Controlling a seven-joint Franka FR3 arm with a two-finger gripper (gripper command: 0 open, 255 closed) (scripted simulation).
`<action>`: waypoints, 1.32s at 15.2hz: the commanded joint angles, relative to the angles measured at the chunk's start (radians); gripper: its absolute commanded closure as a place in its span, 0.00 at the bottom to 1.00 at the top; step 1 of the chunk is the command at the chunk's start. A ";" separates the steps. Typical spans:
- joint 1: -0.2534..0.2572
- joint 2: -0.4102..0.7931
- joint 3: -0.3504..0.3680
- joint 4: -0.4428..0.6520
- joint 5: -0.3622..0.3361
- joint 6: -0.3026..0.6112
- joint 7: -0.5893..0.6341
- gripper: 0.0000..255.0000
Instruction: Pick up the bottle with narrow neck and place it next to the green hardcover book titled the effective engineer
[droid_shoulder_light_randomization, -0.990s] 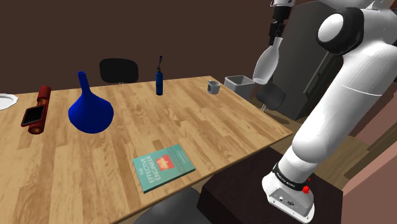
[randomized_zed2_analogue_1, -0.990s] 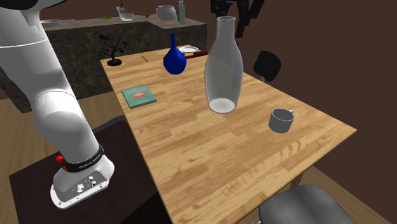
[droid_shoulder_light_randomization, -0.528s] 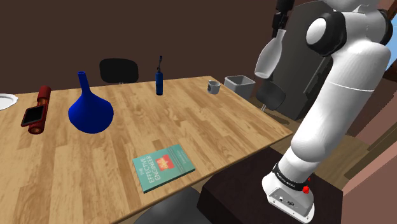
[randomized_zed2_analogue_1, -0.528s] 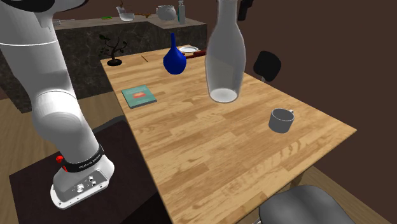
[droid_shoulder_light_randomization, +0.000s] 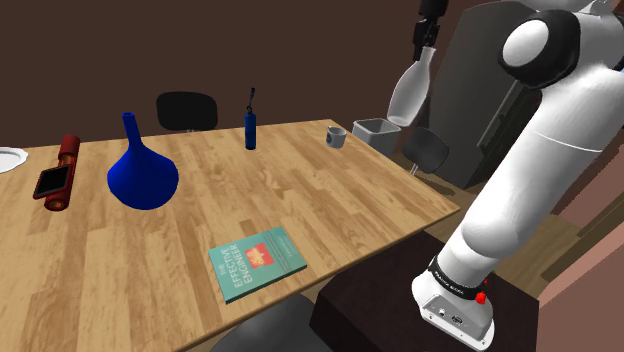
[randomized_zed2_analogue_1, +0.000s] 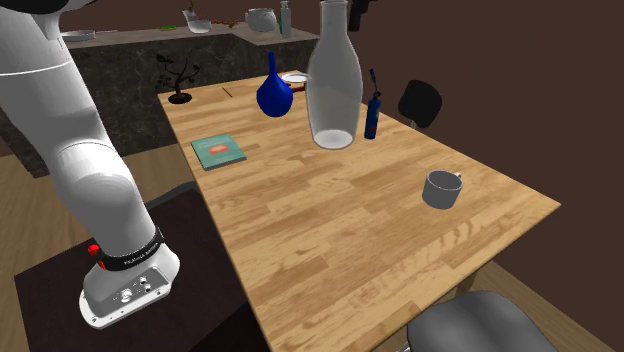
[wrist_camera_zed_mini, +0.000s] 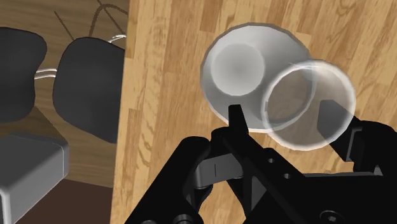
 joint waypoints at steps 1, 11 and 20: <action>0.035 -0.060 0.034 -0.088 -0.023 0.033 0.067 1.00; 0.147 -0.177 0.194 -0.331 -0.018 0.152 0.355 1.00; 0.231 -0.168 0.315 -0.428 0.029 0.252 0.567 1.00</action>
